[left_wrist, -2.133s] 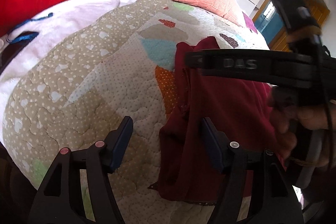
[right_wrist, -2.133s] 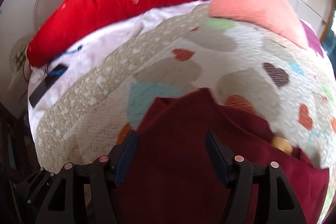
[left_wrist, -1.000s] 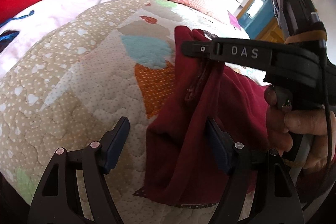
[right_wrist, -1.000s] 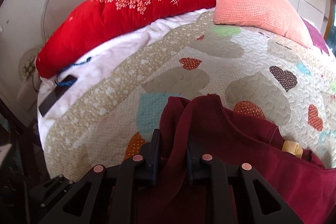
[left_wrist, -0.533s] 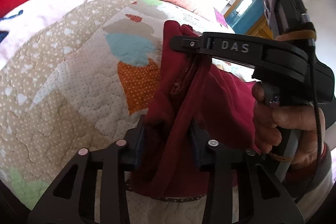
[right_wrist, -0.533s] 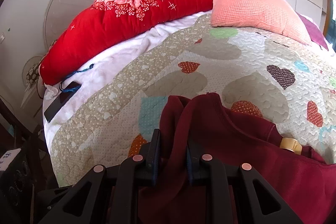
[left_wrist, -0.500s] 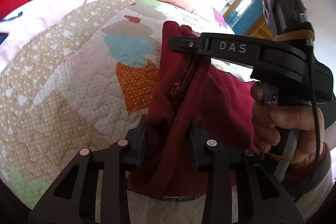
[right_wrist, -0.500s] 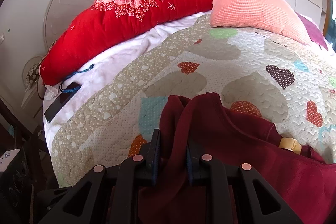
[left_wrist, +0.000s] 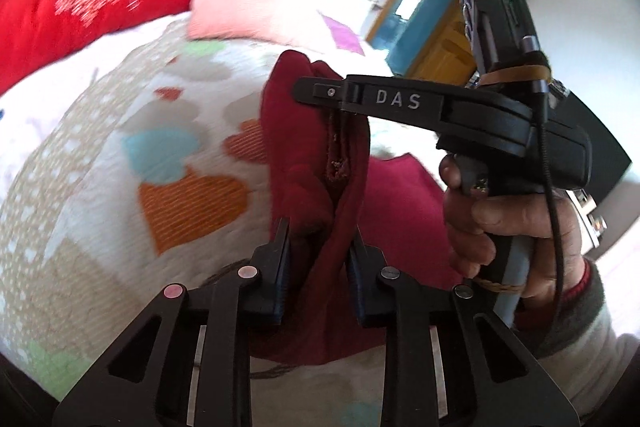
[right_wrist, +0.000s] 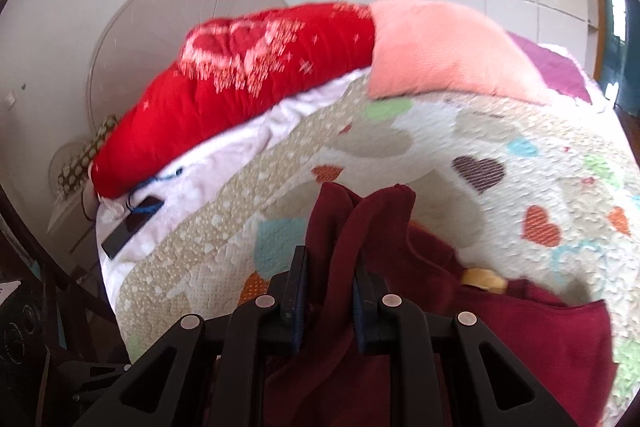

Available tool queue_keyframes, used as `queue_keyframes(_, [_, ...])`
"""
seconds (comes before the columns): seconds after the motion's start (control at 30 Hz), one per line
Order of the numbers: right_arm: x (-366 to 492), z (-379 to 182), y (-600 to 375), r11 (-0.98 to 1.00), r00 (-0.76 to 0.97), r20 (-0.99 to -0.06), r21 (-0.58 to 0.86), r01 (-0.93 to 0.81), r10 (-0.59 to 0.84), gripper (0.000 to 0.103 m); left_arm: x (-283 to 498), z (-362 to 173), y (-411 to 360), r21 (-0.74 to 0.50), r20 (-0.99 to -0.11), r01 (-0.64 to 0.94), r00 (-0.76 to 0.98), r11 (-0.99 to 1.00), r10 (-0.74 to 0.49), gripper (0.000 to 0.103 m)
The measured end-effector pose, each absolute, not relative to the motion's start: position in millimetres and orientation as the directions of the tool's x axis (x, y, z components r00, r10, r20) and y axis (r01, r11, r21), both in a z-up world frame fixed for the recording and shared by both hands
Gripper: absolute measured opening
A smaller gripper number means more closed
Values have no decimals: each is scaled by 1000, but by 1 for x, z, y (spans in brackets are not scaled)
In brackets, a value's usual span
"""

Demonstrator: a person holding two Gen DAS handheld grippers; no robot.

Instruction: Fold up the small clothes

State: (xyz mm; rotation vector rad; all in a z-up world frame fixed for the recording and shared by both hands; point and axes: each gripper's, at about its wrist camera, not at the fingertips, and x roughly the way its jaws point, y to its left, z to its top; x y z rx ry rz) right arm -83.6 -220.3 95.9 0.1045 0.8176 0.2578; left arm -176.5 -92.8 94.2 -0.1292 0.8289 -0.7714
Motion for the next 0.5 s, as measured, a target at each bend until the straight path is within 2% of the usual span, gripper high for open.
queue_keyframes(0.27, [-126, 121, -298, 979, 724, -664, 189, -81, 188, 12, -192, 109, -168, -378, -603, 685, 329, 623, -727, 22])
queue_keyframes(0.5, [-158, 108, -377, 980, 726, -682, 190, 66, 83, 7, -202, 85, -249, -352, -662, 755, 217, 553, -717, 22])
